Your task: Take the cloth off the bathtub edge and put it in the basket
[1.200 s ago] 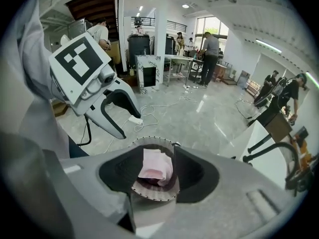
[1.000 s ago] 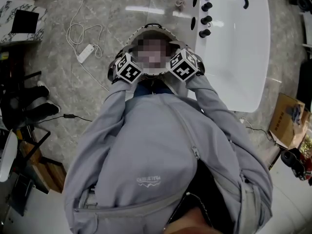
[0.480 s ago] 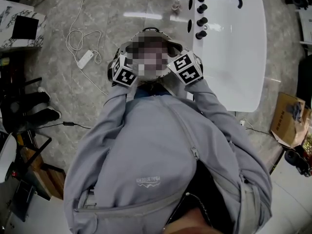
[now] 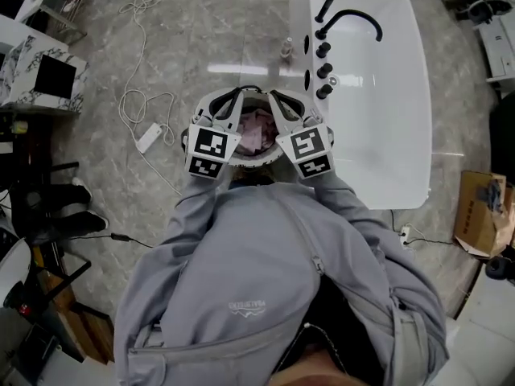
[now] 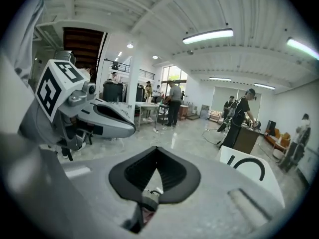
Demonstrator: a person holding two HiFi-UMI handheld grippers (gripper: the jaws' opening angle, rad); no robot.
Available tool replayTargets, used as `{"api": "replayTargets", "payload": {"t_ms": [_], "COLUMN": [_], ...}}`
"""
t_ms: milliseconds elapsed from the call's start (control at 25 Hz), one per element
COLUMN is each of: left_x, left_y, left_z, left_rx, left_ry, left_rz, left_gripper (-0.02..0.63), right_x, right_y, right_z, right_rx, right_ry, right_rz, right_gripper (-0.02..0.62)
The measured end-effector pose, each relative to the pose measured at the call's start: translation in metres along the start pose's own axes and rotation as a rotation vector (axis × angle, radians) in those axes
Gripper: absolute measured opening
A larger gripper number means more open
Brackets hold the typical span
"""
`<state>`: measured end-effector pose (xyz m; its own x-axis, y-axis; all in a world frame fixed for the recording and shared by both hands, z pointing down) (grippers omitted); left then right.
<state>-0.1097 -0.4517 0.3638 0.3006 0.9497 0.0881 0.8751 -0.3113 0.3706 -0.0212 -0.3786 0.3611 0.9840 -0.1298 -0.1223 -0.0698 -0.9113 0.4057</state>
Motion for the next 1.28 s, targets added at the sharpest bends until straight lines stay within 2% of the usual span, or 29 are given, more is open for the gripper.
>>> {"api": "replayTargets", "payload": {"t_ms": [160,320,440,520,720,1040,1280], "left_x": [0.001,0.0,-0.002,-0.003,0.01,0.027,0.032], "left_y": [-0.019,-0.038,-0.053,-0.063,-0.072,-0.07,-0.064], "left_z": [0.035,0.06,0.072,0.077,0.082,0.076,0.078], "left_rx": [0.112,0.218,0.274,0.303,0.358,0.352,0.34], "left_ry": [-0.012,-0.059,-0.097,-0.107,-0.074,-0.045,-0.041], "left_rz": [0.05,0.121,0.173,0.208,0.262,0.246,0.229], "left_gripper": [0.005,0.005,0.005,0.005,0.006,0.006,0.005], "right_x": [0.01,0.021,0.024,0.025,0.023,0.017,0.015], "right_y": [-0.027,-0.054,-0.074,-0.085,-0.094,-0.093,-0.093], "right_z": [0.035,0.069,0.086,0.089,0.08,0.063,0.071], "right_rx": [0.129,0.268,0.349,0.379,0.407,0.376,0.394], "right_ry": [0.029,0.066,0.106,0.095,0.099,0.12,0.11], "right_rz": [-0.053,-0.109,-0.156,-0.192,-0.207,-0.205,-0.177], "right_gripper": [0.005,0.005,0.005,0.005,0.005,0.005,0.005]}}
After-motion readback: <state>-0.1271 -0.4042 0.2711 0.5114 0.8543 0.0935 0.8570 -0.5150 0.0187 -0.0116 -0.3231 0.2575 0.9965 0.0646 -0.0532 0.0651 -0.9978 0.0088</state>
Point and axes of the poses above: the fingertips, and each gripper's own axes: y forward along the fingers, x to its right, z out of its top, the point moved 5 cm from there along -y, backward along the fingers, and after that the axes turned 2 degrees about x, right-handed, at the moved point
